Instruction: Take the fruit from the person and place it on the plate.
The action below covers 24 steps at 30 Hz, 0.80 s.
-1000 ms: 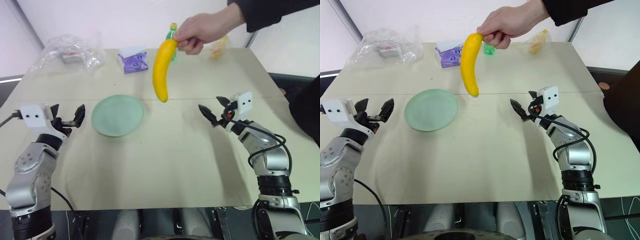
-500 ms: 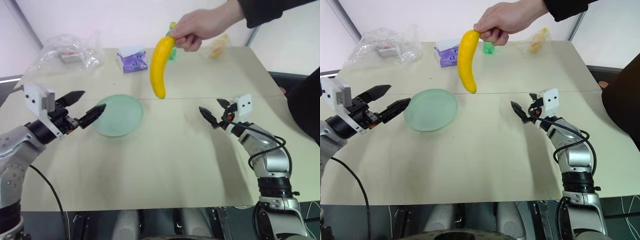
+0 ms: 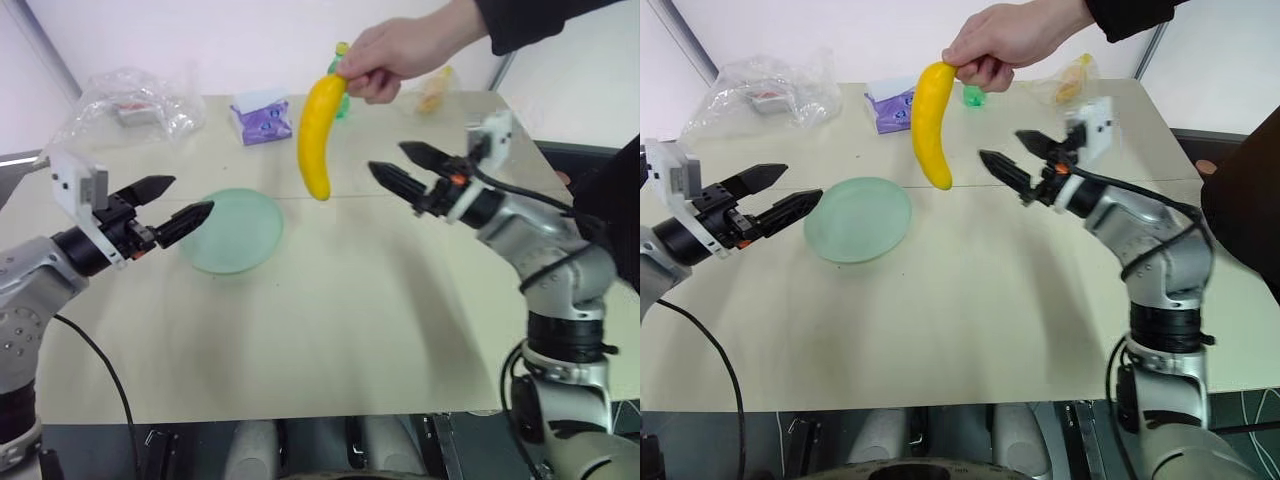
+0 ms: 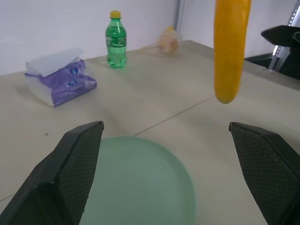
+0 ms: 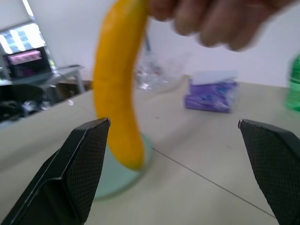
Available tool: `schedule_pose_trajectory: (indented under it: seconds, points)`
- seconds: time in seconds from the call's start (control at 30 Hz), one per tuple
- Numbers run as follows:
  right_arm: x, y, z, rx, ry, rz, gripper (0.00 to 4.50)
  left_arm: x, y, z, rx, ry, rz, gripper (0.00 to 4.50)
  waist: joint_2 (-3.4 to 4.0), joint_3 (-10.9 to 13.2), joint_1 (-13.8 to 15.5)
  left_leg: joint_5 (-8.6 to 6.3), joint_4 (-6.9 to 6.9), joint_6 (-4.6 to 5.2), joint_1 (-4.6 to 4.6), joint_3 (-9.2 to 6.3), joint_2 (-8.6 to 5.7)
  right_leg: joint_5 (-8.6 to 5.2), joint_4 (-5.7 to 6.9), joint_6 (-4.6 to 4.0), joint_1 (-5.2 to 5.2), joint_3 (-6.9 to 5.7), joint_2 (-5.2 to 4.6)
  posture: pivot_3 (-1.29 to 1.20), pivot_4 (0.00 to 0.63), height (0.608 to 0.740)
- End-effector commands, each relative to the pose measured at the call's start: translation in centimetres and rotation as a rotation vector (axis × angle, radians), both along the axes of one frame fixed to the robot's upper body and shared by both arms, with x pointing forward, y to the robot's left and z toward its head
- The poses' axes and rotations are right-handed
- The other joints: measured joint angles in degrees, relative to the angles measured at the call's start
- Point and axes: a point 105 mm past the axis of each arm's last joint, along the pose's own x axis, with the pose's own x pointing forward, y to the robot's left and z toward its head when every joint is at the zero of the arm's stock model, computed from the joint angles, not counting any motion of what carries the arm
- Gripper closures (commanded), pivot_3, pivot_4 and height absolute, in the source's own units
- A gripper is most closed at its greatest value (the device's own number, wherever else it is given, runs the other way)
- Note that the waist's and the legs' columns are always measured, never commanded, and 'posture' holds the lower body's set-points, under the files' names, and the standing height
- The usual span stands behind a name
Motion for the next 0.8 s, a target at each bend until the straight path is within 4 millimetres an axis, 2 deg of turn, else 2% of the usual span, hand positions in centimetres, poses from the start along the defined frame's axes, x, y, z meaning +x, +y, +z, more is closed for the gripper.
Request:
schedule_pose_trajectory:
  seconds: [0.03,0.27,0.47,0.57,0.7,0.73,0.8]
  points:
    - [-0.6,1.5,1.3,0.029,-0.040,0.053,0.00,-0.3,0.4,1.2,0.004,-0.060,0.030,0.02,0.00,0.0,0.2,0.00,0.00,0.00,-0.03,0.00,-0.02,0.00,0.00,0.00,-0.02,-0.01,-0.05,0.00,0.150,0.740]
    - [0.4,3.9,1.2,0.060,-0.038,0.092,0.00,-0.6,0.4,1.2,-0.002,-0.072,0.057,0.02,0.00,0.0,0.0,0.00,0.03,0.00,-0.06,0.10,-0.11,0.01,0.00,0.02,-0.04,0.00,-0.21,0.00,0.150,0.740]
    - [0.5,5.3,2.1,0.082,-0.064,0.135,0.00,-0.8,0.5,1.1,-0.005,-0.074,0.074,0.02,0.00,0.0,-0.1,0.00,0.01,0.00,-0.06,0.11,-0.09,0.02,0.04,0.03,-0.09,0.00,-0.18,0.00,0.150,0.740]
    - [0.6,5.4,2.3,0.089,-0.070,0.136,0.85,-0.8,0.6,1.1,-0.007,-0.076,0.083,0.00,0.00,0.0,0.0,0.00,0.01,0.00,-0.07,0.11,-0.09,0.02,0.05,0.04,-0.09,-0.01,-0.19,0.00,0.150,0.740]
    - [0.6,5.3,2.4,0.094,-0.079,0.134,2.87,-0.8,0.6,1.1,-0.010,-0.080,0.088,0.00,0.00,0.0,-0.1,0.00,0.01,0.00,-0.07,0.12,-0.09,0.02,0.05,0.03,-0.10,-0.01,-0.19,0.00,0.150,0.740]
    - [0.6,5.3,2.5,0.093,-0.083,0.135,3.19,-0.7,0.6,1.1,-0.011,-0.080,0.089,0.00,0.00,0.0,-0.1,0.00,0.01,0.00,-0.07,0.12,-0.09,0.02,0.06,0.03,-0.10,-0.01,-0.19,0.00,0.150,0.740]
    - [0.6,5.3,2.6,0.092,-0.089,0.137,3.22,-0.7,0.6,1.0,-0.012,-0.082,0.091,0.00,0.00,0.0,-0.1,0.00,0.01,0.00,-0.07,0.12,-0.09,0.02,0.06,0.03,-0.11,-0.01,-0.19,0.00,0.150,0.740]
